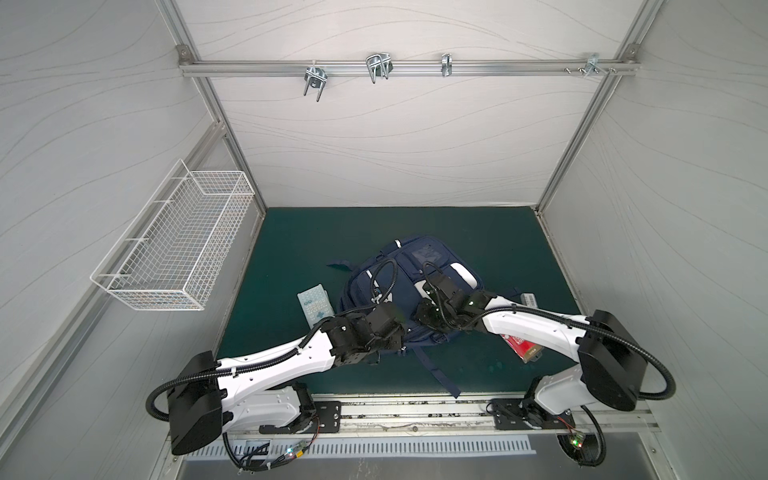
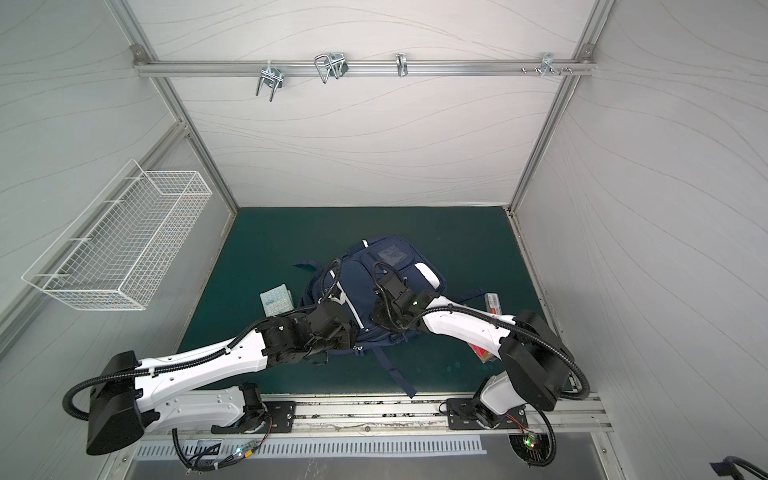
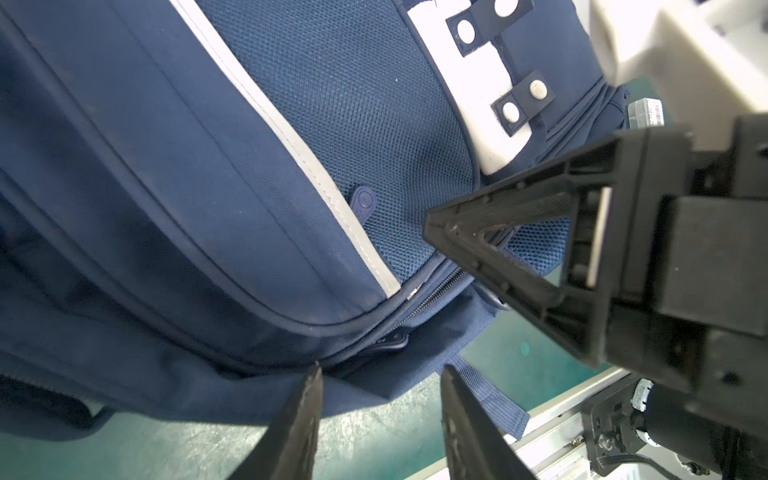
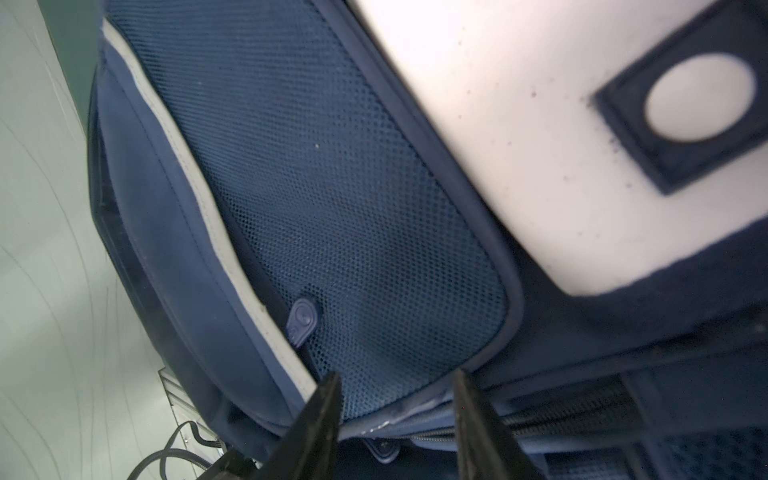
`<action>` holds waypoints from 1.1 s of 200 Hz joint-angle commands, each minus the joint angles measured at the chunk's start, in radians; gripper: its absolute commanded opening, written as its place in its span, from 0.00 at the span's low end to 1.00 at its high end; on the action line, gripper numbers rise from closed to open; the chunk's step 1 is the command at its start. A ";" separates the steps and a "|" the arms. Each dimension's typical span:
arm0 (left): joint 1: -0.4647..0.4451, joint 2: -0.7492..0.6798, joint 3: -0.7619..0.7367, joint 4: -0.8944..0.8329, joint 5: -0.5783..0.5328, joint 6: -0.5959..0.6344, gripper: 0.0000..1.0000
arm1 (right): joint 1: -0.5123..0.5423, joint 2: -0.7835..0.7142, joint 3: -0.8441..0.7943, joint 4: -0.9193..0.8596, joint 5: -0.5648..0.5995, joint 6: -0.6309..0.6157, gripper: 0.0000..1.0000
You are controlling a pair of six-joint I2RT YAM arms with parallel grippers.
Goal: Pack the student bag
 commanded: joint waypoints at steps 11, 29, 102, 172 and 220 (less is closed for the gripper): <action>0.018 -0.001 -0.001 0.024 -0.006 0.012 0.48 | -0.005 0.047 -0.006 0.007 0.000 0.074 0.53; 0.021 -0.001 -0.001 0.028 -0.004 0.019 0.48 | -0.005 0.044 -0.028 0.026 0.000 0.107 0.56; 0.031 -0.002 0.009 0.024 -0.010 0.040 0.51 | -0.018 0.019 -0.091 0.026 0.024 0.156 0.59; 0.031 -0.014 -0.014 0.034 -0.002 0.032 0.51 | -0.023 0.056 -0.110 0.146 0.003 0.133 0.43; 0.032 -0.008 0.006 0.050 0.021 0.069 0.53 | -0.071 -0.018 0.000 0.118 -0.049 0.028 0.00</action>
